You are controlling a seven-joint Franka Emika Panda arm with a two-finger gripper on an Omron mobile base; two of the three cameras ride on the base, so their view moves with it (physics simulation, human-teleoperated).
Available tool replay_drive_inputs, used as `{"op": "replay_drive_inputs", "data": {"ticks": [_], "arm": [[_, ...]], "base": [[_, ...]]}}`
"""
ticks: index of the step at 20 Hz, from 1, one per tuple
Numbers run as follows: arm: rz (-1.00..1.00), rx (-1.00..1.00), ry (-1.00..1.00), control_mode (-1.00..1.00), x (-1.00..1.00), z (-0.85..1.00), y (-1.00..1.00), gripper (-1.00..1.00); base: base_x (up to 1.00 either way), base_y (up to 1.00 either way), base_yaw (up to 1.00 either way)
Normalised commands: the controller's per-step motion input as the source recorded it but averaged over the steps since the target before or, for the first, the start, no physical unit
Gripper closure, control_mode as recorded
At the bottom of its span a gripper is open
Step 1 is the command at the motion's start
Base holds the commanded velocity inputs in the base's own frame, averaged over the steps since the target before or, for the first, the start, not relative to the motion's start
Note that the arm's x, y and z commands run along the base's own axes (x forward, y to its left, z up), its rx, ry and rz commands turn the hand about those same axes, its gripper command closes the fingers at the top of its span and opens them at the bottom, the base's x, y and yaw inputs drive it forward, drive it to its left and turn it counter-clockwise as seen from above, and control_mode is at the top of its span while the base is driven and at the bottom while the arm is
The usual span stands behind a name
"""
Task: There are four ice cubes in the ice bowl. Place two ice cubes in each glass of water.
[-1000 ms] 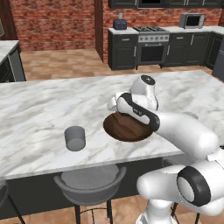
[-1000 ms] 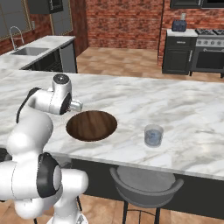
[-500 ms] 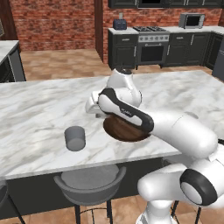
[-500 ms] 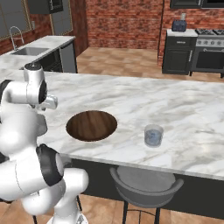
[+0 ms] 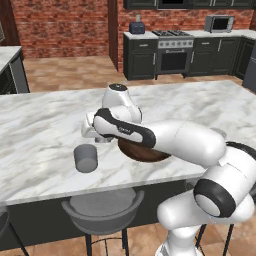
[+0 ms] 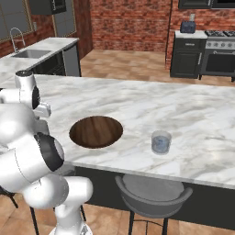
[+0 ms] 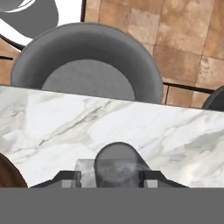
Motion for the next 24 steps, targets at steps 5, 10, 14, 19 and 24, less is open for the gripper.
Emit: {"op": "replay_drive_inputs", "data": {"ticks": [5,10,14,19,24], "arm": [[0.00,0.00,-0.01,-1.00,0.39,-0.49,0.40,1.00],[0.00,0.00,0.00,-1.00,0.51,-0.31,0.12,1.00],[0.00,-0.01,0.00,-1.00,0.44,-0.20,0.11,1.00],[0.00,-0.04,0.00,-1.00,0.17,-0.26,0.17,1.00],[0.01,-0.09,0.00,-1.00,0.00,-0.35,0.16,1.00]], "base": [[0.00,0.00,0.00],[0.00,0.00,0.00],[0.00,0.00,0.00],[0.00,0.00,0.00],[0.00,0.00,0.00]]}}
